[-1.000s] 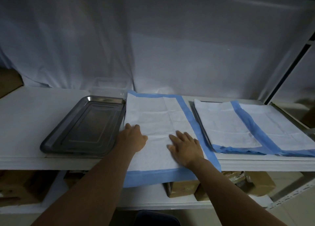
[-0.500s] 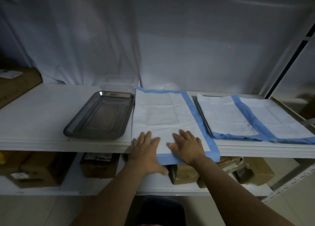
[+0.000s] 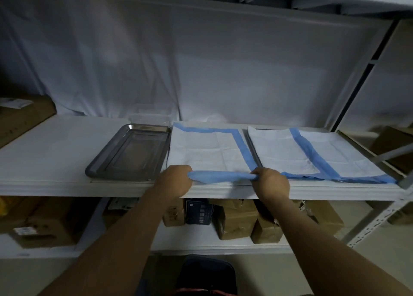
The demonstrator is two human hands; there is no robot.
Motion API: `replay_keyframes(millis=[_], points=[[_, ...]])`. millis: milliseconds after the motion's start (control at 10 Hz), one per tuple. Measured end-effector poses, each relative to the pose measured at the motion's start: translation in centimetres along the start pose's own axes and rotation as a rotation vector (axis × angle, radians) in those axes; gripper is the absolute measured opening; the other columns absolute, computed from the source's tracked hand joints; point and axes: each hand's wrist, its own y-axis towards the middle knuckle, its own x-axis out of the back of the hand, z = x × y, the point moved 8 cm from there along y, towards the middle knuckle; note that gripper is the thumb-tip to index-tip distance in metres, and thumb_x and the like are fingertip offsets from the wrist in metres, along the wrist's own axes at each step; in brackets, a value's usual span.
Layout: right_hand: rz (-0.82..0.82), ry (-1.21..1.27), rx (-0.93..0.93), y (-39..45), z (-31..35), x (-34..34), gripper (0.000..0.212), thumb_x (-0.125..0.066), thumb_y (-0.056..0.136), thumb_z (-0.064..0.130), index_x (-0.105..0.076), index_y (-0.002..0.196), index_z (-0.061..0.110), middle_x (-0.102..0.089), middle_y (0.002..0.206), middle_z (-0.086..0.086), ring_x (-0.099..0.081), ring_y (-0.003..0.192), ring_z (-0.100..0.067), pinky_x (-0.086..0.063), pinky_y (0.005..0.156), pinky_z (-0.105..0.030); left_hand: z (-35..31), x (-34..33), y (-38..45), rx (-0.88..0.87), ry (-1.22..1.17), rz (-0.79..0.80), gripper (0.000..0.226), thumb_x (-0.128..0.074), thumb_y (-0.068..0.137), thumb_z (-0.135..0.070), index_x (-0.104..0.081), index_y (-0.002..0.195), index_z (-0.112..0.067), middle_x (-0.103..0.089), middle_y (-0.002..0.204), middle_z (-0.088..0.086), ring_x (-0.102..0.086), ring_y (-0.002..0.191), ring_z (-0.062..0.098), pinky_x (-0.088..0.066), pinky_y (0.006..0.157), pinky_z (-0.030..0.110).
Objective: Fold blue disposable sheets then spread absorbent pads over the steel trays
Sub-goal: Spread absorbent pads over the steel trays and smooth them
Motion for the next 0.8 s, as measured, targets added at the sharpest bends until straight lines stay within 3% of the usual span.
replay_keyframes(millis=[100, 200, 300, 400, 500, 600, 700, 800], points=[[-0.052, 0.169, -0.097, 0.6, -1.9, 1.7, 0.019, -0.052, 0.092, 0.023, -0.066, 0.105, 0.02, -0.069, 0.101, -0.008, -0.064, 0.095, -0.028, -0.043, 0.068, -0.027, -4.1, -0.5, 0.1, -0.643, 0.05, 0.2, 0.038, -0.047, 0.077, 0.013, -0.053, 0.059, -0.021, -0.06, 0.07, -0.014, -0.06, 0.076, 0.001, -0.053, 0.067, 0.017], [-0.059, 0.344, -0.18, 1.6, -3.1, 2.2, 0.023, -0.049, 0.093, 0.016, -0.066, 0.109, 0.012, -0.068, 0.104, -0.014, -0.063, 0.098, -0.032, -0.043, 0.073, -0.029, -2.3, 4.4, -1.5, -0.379, -0.017, 0.19, 0.024, -0.058, 0.073, 0.006, -0.049, 0.061, -0.013, -0.049, 0.064, 0.002, -0.05, 0.065, 0.018, -0.036, 0.051, 0.022], [0.052, 0.378, -0.226, 2.4, -2.8, 1.4, 0.03, -0.048, 0.091, 0.003, -0.062, 0.117, 0.005, -0.065, 0.115, -0.019, -0.06, 0.108, -0.035, -0.045, 0.083, -0.032, -2.4, 4.6, -0.3, -0.328, -0.141, 0.126, 0.029, -0.064, 0.075, 0.003, -0.047, 0.06, -0.015, -0.049, 0.065, 0.003, -0.049, 0.067, 0.02, -0.038, 0.058, 0.025], [0.123, 0.369, -0.242, 2.6, -2.2, 0.8, 0.026, -0.057, 0.087, 0.006, -0.062, 0.112, 0.003, -0.066, 0.11, -0.018, -0.061, 0.103, -0.032, -0.043, 0.076, -0.029, -3.0, 3.7, -0.1, -0.351, -0.226, 0.13, 0.028, -0.058, 0.085, -0.006, -0.042, 0.066, -0.018, -0.047, 0.07, 0.002, -0.046, 0.069, 0.018, -0.035, 0.058, 0.027], [0.135, 0.605, -0.27, 2.8, -1.9, 1.7, 0.021, -0.06, 0.087, 0.012, -0.064, 0.099, -0.004, -0.061, 0.088, -0.018, -0.057, 0.084, -0.03, -0.04, 0.068, -0.028, -3.2, 3.7, 0.4, -0.311, -0.365, 0.094, 0.025, -0.05, 0.092, -0.012, -0.038, 0.071, -0.02, -0.044, 0.077, 0.002, -0.045, 0.077, 0.02, -0.036, 0.064, 0.031], [0.11, 0.973, -0.302, 2.8, -1.4, 3.1, 0.02, -0.065, 0.086, 0.012, -0.06, 0.094, -0.005, -0.06, 0.09, -0.021, -0.055, 0.085, -0.032, -0.045, 0.071, -0.036, -2.8, 3.5, 1.9, -0.237, -0.408, 0.052, 0.015, -0.046, 0.093, -0.011, -0.045, 0.078, -0.012, -0.044, 0.076, 0.005, -0.046, 0.08, 0.023, -0.036, 0.068, 0.032], [0.089, 0.939, -0.355, 3.8, -1.8, 2.4, 0.039, -0.068, 0.084, 0.018, -0.058, 0.114, -0.005, -0.061, 0.111, -0.021, -0.054, 0.093, -0.029, -0.045, 0.08, -0.037, -2.6, 2.4, 2.5, -0.166, -0.218, 0.122, 0.022, -0.044, 0.094, -0.011, -0.056, 0.106, 0.003, -0.052, 0.093, 0.013, -0.05, 0.086, 0.026, -0.038, 0.072, 0.032], [0.194, 0.769, -0.377, 4.9, -1.7, 0.1, 0.044, -0.062, 0.088, 0.019, -0.053, 0.122, -0.009, -0.058, 0.116, -0.022, -0.051, 0.094, -0.028, -0.04, 0.078, -0.033, -3.3, 1.2, 3.5, -0.181, -0.116, 0.136, 0.031, -0.042, 0.095, -0.009, -0.051, 0.12, 0.008, -0.056, 0.112, 0.023, -0.054, 0.096, 0.034, -0.04, 0.074, 0.031]])
